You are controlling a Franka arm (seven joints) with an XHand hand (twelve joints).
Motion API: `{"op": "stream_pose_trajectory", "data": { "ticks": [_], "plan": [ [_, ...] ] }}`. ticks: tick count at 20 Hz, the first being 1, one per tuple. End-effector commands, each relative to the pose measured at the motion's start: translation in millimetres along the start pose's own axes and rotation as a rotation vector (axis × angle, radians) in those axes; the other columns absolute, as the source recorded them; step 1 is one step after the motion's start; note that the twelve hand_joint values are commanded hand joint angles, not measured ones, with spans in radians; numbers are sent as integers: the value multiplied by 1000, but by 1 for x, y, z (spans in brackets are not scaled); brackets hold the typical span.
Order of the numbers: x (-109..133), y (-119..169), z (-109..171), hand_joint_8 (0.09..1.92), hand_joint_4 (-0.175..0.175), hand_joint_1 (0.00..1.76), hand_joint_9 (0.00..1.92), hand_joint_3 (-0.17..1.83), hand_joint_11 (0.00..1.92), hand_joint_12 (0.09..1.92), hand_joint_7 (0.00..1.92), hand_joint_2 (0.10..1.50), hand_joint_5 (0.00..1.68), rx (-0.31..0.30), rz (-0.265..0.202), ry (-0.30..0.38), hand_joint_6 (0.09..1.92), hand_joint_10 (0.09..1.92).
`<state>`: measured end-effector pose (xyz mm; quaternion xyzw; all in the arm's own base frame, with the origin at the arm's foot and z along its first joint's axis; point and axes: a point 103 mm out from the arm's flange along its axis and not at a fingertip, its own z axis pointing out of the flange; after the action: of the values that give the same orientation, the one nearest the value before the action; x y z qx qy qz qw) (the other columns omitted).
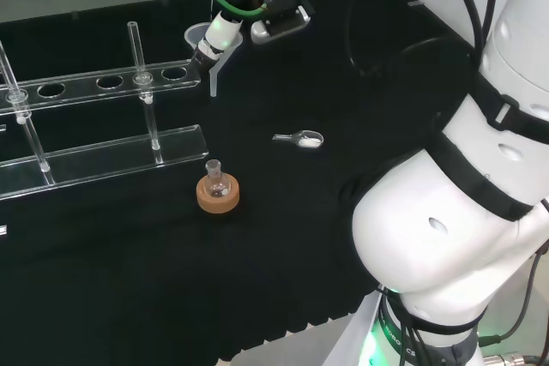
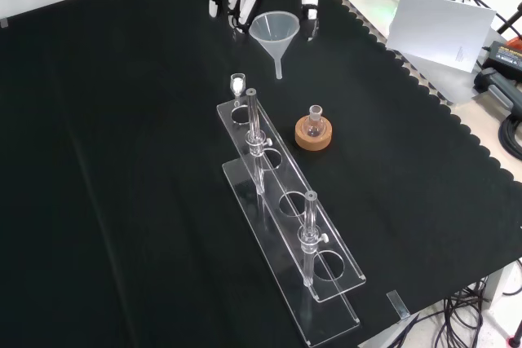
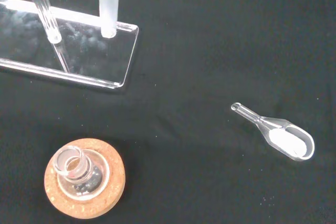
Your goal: Place the funnel on the round-bottom flask.
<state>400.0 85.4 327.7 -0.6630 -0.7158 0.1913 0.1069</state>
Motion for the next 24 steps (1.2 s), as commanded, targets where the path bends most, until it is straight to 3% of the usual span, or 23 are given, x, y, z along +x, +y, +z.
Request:
{"op": "stream_pose_trajectory", "data": {
  "ticks": [1, 8, 10, 19, 21, 24],
  "plan": [
    [7, -4, 5, 371, 16, 815, 632, 22, 0, 815, 1167, 762, 813, -3, 30, 16, 229, 412],
    [15, -11, 18, 367, 15, 820, 632, 25, 0, 823, 1162, 766, 804, 9, 69, 39, 238, 411],
    [15, -12, 22, 367, 15, 822, 632, 25, 0, 825, 1162, 766, 803, 6, 61, 38, 240, 411],
    [8, -21, 50, 367, 14, 826, 633, 27, 0, 832, 1162, 769, 799, -2, -77, -26, 250, 411],
    [8, -27, 55, 366, 14, 828, 634, 30, 0, 855, 1161, 769, 788, -1, -82, -41, 274, 409],
    [14, -32, 63, 366, 14, 830, 635, 31, 0, 865, 1161, 769, 782, 5, -45, -29, 288, 409]
  ]
}}
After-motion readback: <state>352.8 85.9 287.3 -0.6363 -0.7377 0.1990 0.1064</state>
